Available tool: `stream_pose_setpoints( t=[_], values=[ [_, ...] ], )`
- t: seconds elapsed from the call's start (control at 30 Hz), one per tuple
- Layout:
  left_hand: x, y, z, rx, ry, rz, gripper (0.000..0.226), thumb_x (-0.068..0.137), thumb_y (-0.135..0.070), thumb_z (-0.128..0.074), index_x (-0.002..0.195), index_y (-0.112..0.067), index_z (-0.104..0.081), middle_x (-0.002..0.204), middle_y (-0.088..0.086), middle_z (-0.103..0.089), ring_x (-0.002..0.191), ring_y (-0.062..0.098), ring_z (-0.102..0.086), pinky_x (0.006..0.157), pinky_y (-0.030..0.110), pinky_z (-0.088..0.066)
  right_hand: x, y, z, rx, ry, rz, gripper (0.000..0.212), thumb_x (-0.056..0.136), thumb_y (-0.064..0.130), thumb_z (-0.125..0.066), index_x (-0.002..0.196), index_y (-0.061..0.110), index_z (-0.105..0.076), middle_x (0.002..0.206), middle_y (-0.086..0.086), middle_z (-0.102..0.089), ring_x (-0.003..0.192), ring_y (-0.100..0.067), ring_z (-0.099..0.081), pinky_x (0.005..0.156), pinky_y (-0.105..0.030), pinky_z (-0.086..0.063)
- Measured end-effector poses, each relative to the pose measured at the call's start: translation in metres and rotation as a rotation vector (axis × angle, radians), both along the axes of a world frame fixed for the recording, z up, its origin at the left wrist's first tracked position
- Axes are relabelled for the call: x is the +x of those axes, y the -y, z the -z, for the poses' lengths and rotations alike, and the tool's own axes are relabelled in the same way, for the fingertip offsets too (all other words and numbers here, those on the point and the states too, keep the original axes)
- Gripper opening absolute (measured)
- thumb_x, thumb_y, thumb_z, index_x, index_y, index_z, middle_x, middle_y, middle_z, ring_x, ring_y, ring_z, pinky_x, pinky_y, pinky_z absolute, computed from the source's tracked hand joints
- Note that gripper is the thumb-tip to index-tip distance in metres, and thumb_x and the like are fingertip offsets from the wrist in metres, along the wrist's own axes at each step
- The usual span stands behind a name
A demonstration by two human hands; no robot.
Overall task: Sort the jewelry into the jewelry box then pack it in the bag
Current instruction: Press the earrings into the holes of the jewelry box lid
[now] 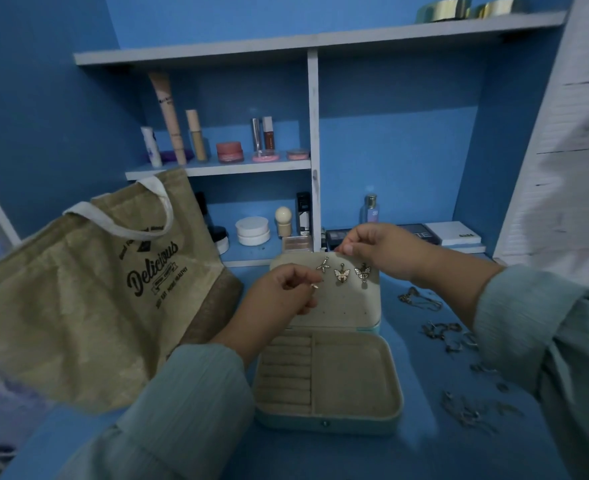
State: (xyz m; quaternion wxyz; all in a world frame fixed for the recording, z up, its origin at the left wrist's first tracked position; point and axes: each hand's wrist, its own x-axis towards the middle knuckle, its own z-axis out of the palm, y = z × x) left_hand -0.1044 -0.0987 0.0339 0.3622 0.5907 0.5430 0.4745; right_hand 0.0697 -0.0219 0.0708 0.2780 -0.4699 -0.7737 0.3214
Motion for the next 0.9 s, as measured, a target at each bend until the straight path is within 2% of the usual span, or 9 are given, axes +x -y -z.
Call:
stream_pose_setpoints(
  t=[0.1,0.23,0.33,0.47,0.57,0.67,0.83,0.9],
  values=[
    [-0.003,-0.002,0.002,0.000,-0.074,-0.032,0.017,0.089,-0.008,-0.057,0.100,-0.018,-0.067,0.079,-0.008,-0.065,0.071,0.000,-0.061,0.072,0.014,-0.051,0.000,0.000,0.000,0.003,-0.005,0.004,0.016,0.091,0.025,-0.056,0.077,0.025,-0.061,0.106,-0.007,-0.068,0.106,-0.023,-0.060,0.094,-0.036,-0.047],
    [-0.004,-0.007,0.002,0.022,-0.238,-0.041,0.029,0.089,-0.008,-0.058,0.115,-0.019,-0.063,0.102,-0.006,-0.064,0.094,0.003,-0.057,0.084,0.010,-0.043,0.000,0.000,0.000,0.002,-0.003,0.009,0.015,0.092,0.025,-0.056,0.078,0.025,-0.062,0.105,-0.004,-0.069,0.105,-0.021,-0.061,0.093,-0.035,-0.047],
    [-0.005,-0.009,0.003,0.080,-0.316,-0.091,0.029,0.089,-0.009,-0.059,0.117,-0.017,-0.064,0.105,-0.007,-0.060,0.096,0.004,-0.054,0.085,0.012,-0.039,-0.001,0.001,0.000,0.002,0.000,0.012,0.011,0.091,0.027,-0.057,0.084,0.022,-0.064,0.104,-0.005,-0.069,0.104,-0.022,-0.061,0.094,-0.036,-0.048],
    [-0.005,-0.012,0.003,0.206,-0.455,-0.117,0.025,0.089,-0.010,-0.059,0.112,-0.013,-0.066,0.102,-0.004,-0.054,0.093,0.008,-0.052,0.073,0.003,-0.034,-0.001,0.004,-0.001,0.007,-0.007,0.017,0.011,0.091,0.026,-0.057,0.087,0.019,-0.064,0.105,-0.008,-0.068,0.105,-0.023,-0.060,0.089,-0.032,-0.047],
    [-0.004,-0.013,0.003,0.280,-0.575,-0.116,0.026,0.090,-0.012,-0.057,0.115,-0.011,-0.065,0.113,0.004,-0.057,0.101,0.007,-0.047,0.077,-0.002,-0.026,0.000,0.006,-0.002,0.020,-0.008,0.013,0.010,0.091,0.026,-0.056,0.085,0.020,-0.063,0.105,-0.007,-0.068,0.105,-0.022,-0.060,0.086,-0.029,-0.047],
    [-0.002,-0.010,0.002,0.261,-0.688,-0.065,0.031,0.094,-0.017,-0.052,0.123,-0.009,-0.060,0.123,0.007,-0.059,0.114,0.017,-0.051,0.086,0.010,-0.028,0.001,0.008,-0.002,0.023,0.000,0.009,0.011,0.091,0.026,-0.056,0.083,0.024,-0.062,0.105,-0.006,-0.068,0.105,-0.021,-0.060,0.091,-0.034,-0.047],
    [-0.003,-0.018,0.003,0.239,-0.835,-0.018,0.032,0.096,-0.023,-0.048,0.124,-0.013,-0.059,0.122,0.007,-0.059,0.114,0.018,-0.050,0.089,0.015,-0.028,0.001,0.008,-0.002,0.030,-0.003,0.013,0.011,0.091,0.027,-0.056,0.082,0.026,-0.062,0.104,-0.004,-0.068,0.103,-0.020,-0.060,0.088,-0.031,-0.046],
    [-0.004,-0.018,0.007,0.293,-0.857,-0.018,0.029,0.096,-0.020,-0.048,0.121,-0.012,-0.061,0.119,0.008,-0.060,0.113,0.019,-0.050,0.088,0.015,-0.029,0.001,0.009,-0.002,0.026,0.001,0.009,0.012,0.091,0.027,-0.056,0.081,0.026,-0.062,0.104,-0.003,-0.068,0.103,-0.019,-0.060,0.089,-0.031,-0.046]
  ],
)
